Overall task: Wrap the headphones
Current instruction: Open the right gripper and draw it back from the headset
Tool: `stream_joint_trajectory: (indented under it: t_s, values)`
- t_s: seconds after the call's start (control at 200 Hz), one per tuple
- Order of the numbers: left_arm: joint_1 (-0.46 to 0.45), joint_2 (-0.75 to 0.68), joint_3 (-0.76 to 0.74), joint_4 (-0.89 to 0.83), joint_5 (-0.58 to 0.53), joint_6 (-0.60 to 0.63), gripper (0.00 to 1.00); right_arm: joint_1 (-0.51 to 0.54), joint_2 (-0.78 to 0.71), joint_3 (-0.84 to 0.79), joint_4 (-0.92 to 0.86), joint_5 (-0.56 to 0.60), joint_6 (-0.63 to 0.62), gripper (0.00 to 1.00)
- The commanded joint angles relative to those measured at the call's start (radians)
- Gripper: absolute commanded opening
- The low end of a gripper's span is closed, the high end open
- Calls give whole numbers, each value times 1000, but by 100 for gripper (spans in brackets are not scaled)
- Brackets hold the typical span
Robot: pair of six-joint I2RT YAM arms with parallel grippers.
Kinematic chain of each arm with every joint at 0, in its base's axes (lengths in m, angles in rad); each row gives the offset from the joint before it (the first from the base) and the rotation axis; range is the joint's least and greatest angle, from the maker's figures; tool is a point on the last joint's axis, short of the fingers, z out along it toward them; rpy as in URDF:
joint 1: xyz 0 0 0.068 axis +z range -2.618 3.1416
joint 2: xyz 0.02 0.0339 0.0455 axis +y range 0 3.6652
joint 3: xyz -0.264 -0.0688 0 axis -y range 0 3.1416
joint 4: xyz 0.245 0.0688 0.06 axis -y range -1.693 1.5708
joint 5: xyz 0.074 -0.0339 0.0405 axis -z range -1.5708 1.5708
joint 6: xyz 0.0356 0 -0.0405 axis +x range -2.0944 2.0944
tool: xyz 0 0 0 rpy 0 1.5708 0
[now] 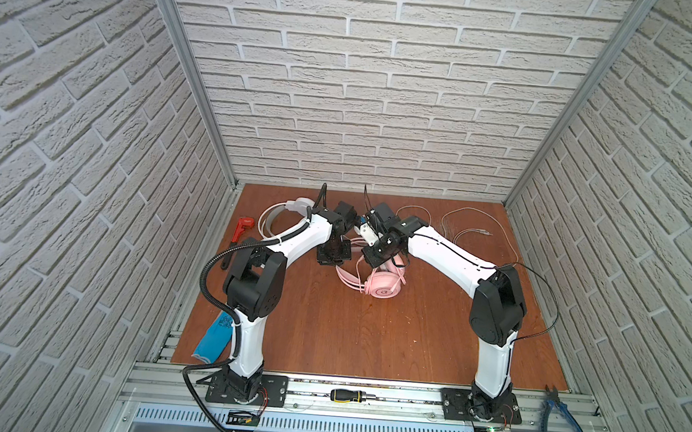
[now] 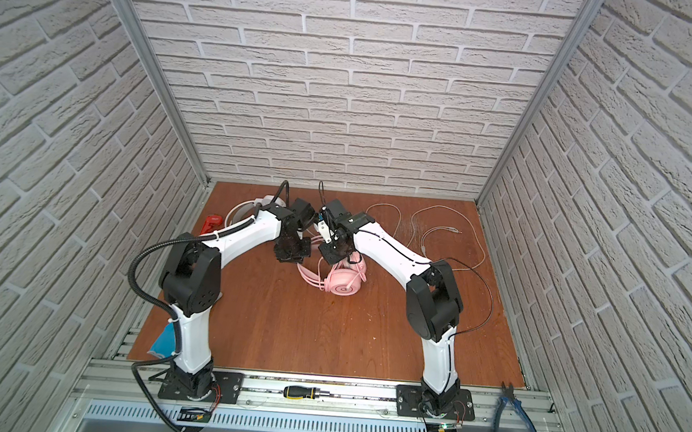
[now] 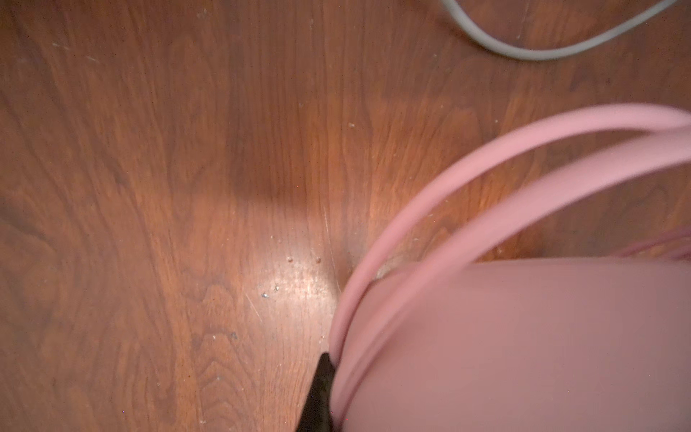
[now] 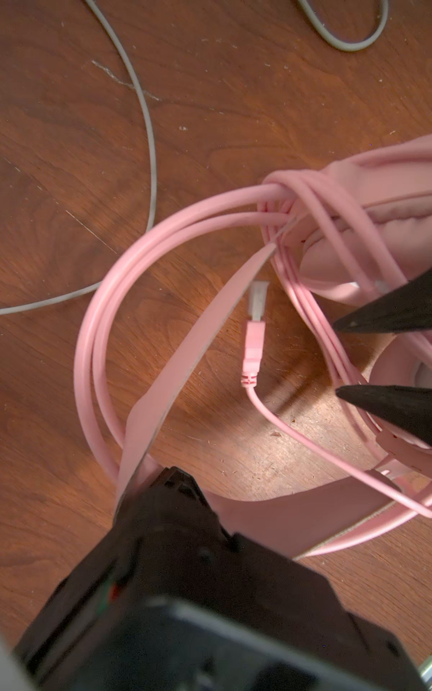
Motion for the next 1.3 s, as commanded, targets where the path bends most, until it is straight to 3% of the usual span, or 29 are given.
stream_joint_trajectory:
  t_s: [0.0,0.3,0.525,0.715,0.87,1.295]
  values:
    - [-6,1,53,-24,47,-3,0,-8,-59,-16,15,9,15,29]
    - [-6,7,60,-39,53,-2,0,-13,-110,-39,40,14,33,35]
    - [-6,-26,28,-40,35,-16,0,-48,-224,-130,104,3,68,46]
    - [6,-79,-39,-26,12,-37,0,-91,-347,-254,170,-11,81,62]
    - [31,-133,-87,-36,-6,-22,0,-115,-418,-332,182,-8,64,99]
    - [137,-376,-215,-162,-84,28,0,-129,-500,-444,199,-26,56,100]
